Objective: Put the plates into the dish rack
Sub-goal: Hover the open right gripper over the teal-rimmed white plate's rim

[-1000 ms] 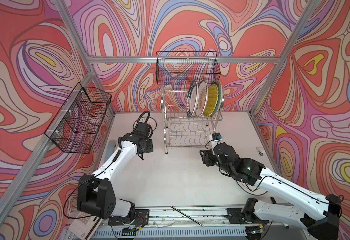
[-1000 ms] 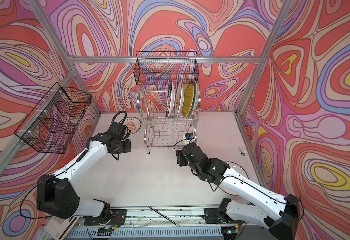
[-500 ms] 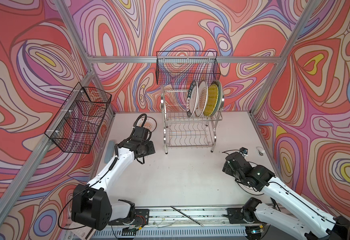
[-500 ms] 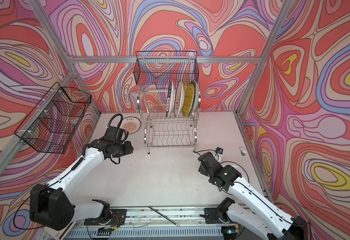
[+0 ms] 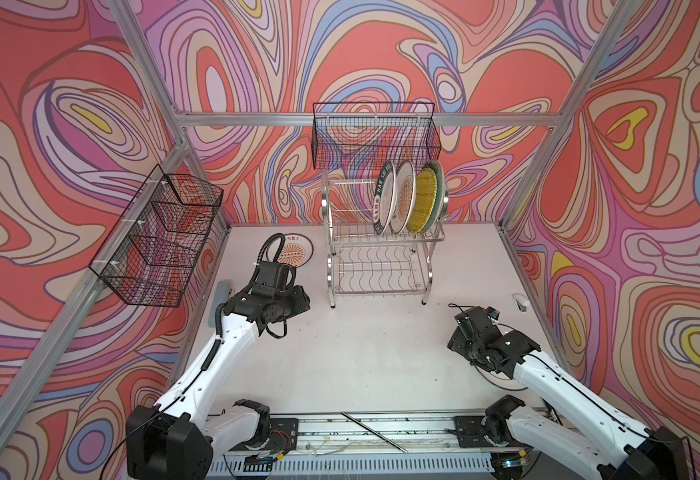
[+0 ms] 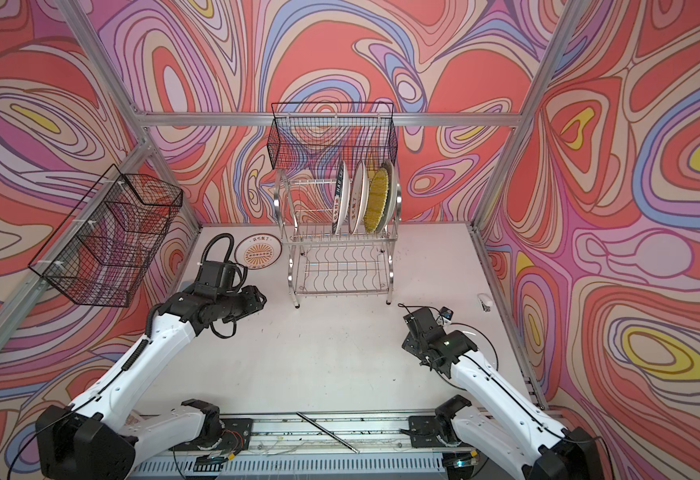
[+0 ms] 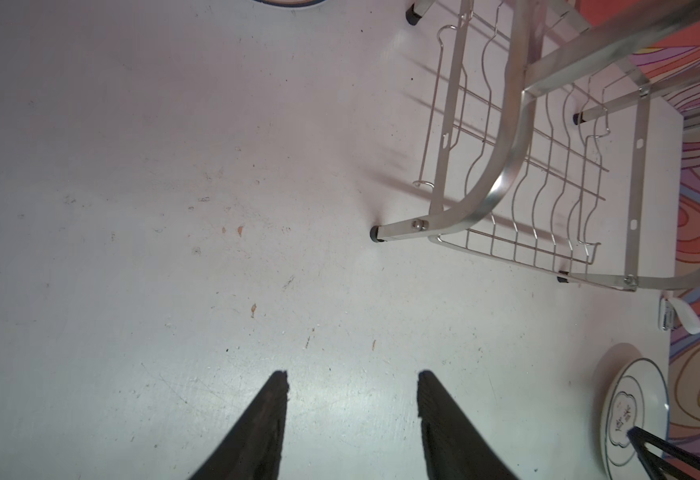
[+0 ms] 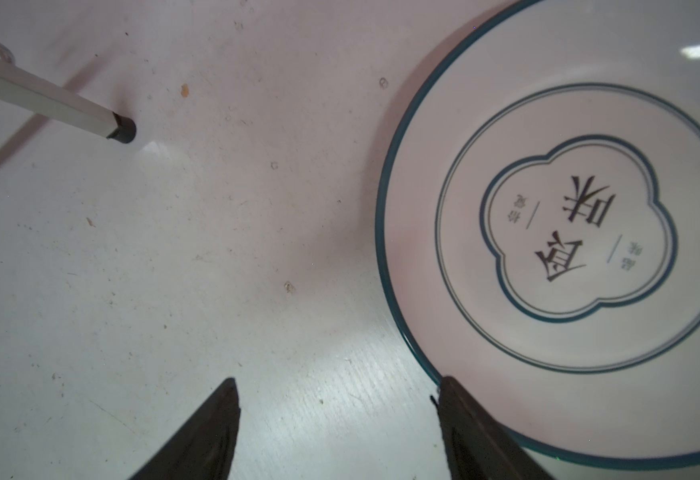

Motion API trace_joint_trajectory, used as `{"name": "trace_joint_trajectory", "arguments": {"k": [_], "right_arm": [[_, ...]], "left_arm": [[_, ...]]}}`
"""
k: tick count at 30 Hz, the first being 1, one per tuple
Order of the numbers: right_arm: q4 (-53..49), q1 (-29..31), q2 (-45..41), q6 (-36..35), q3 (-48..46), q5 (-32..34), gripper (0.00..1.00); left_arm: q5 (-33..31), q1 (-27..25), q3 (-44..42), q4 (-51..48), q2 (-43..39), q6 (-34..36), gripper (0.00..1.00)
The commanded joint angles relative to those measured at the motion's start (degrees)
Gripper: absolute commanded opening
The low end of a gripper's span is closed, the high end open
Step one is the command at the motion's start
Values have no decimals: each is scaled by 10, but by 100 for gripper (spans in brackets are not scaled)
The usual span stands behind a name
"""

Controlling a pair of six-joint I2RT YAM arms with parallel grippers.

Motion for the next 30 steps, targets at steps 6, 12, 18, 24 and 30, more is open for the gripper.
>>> {"name": "trace_joint_trajectory", "arguments": {"k": [6, 12, 18, 24, 30], "right_arm": [[23, -12, 0, 14, -31, -10, 77], [38, -14, 13, 14, -45, -24, 76], [49, -14, 5, 8, -51, -32, 75], [49, -14, 20, 2, -41, -22, 74], [44, -21, 32, 4, -28, 1, 75]], "left_arm": [[35, -4, -2, -1, -30, -25, 54], [41, -3, 1, -3, -29, -22, 54], [39, -4, 2, -8, -35, -17, 54], [39, -4, 1, -11, -37, -15, 54], [36, -4, 8, -19, -40, -8, 54]]}}
